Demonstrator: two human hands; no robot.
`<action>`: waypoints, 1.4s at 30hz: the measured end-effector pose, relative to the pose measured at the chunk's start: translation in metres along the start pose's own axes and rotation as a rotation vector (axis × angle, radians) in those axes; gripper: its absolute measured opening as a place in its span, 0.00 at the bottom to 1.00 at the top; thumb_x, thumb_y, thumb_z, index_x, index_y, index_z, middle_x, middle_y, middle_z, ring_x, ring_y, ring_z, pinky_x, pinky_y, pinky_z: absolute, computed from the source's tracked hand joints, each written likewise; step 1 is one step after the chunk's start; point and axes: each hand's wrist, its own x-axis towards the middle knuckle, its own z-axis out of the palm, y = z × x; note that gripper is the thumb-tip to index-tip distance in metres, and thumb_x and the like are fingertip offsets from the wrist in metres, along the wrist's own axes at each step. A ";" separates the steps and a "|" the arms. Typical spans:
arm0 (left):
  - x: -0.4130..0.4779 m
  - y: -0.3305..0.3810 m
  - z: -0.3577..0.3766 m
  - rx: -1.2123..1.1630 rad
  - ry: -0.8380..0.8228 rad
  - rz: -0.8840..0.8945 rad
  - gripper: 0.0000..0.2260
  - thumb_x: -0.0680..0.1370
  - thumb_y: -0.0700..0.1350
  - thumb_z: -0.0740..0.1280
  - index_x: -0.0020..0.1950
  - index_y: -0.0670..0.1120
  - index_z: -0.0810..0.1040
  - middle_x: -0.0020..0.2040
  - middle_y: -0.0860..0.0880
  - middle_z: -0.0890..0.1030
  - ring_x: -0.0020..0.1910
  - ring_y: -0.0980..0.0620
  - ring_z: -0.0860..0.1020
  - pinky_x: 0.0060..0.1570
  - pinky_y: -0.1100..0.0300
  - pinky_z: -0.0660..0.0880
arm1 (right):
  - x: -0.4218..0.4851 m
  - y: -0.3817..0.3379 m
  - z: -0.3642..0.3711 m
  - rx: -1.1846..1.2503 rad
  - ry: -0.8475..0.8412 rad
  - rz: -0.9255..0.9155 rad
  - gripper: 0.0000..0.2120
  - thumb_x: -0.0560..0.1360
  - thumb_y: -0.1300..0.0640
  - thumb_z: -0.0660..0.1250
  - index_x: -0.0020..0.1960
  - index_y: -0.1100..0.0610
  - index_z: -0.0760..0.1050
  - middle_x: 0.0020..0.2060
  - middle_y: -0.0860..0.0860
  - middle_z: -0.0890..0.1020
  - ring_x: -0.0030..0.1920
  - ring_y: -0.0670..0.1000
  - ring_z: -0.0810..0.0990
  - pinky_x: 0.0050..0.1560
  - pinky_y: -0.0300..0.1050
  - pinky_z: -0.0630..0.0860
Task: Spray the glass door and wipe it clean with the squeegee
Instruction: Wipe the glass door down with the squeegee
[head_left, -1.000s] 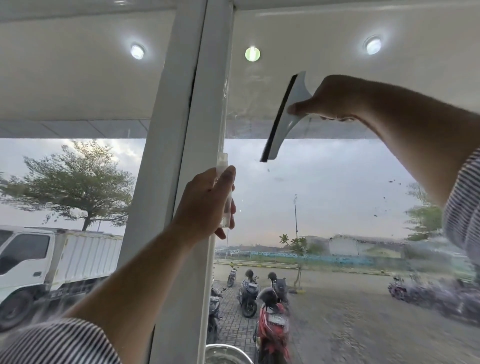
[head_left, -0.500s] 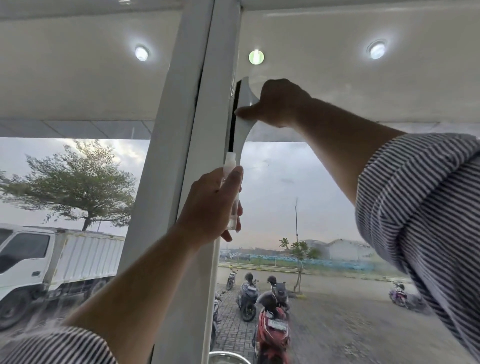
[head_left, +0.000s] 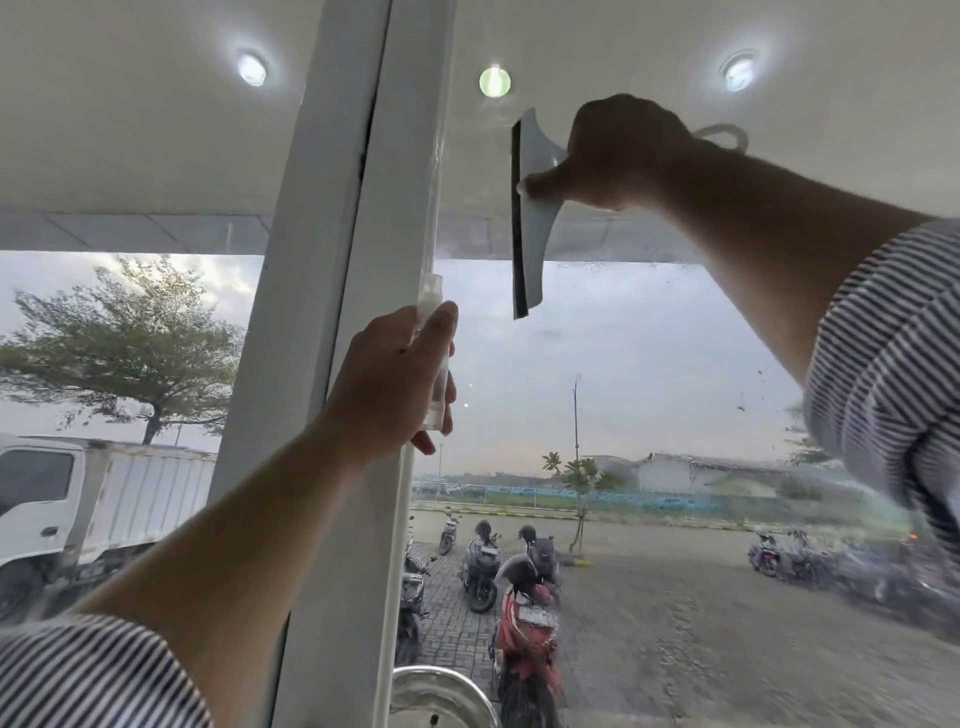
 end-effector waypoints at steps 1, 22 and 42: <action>0.000 0.000 0.000 -0.009 0.001 -0.006 0.16 0.85 0.55 0.58 0.46 0.44 0.74 0.30 0.43 0.80 0.24 0.45 0.80 0.20 0.54 0.76 | 0.001 -0.004 0.000 0.036 0.008 -0.011 0.26 0.69 0.33 0.68 0.37 0.57 0.72 0.33 0.52 0.73 0.42 0.58 0.76 0.39 0.45 0.67; 0.009 0.003 0.003 0.035 0.016 -0.068 0.17 0.84 0.55 0.59 0.44 0.43 0.74 0.30 0.42 0.79 0.24 0.43 0.79 0.22 0.56 0.74 | 0.005 -0.011 0.011 0.106 -0.056 0.012 0.19 0.74 0.38 0.65 0.47 0.54 0.72 0.40 0.50 0.75 0.46 0.56 0.76 0.46 0.47 0.70; 0.018 0.005 0.005 -0.096 0.063 -0.124 0.18 0.84 0.56 0.60 0.41 0.45 0.72 0.28 0.42 0.77 0.23 0.43 0.76 0.22 0.59 0.71 | -0.016 0.061 -0.014 0.106 -0.005 0.118 0.24 0.70 0.36 0.69 0.46 0.56 0.72 0.45 0.55 0.78 0.45 0.58 0.75 0.44 0.47 0.68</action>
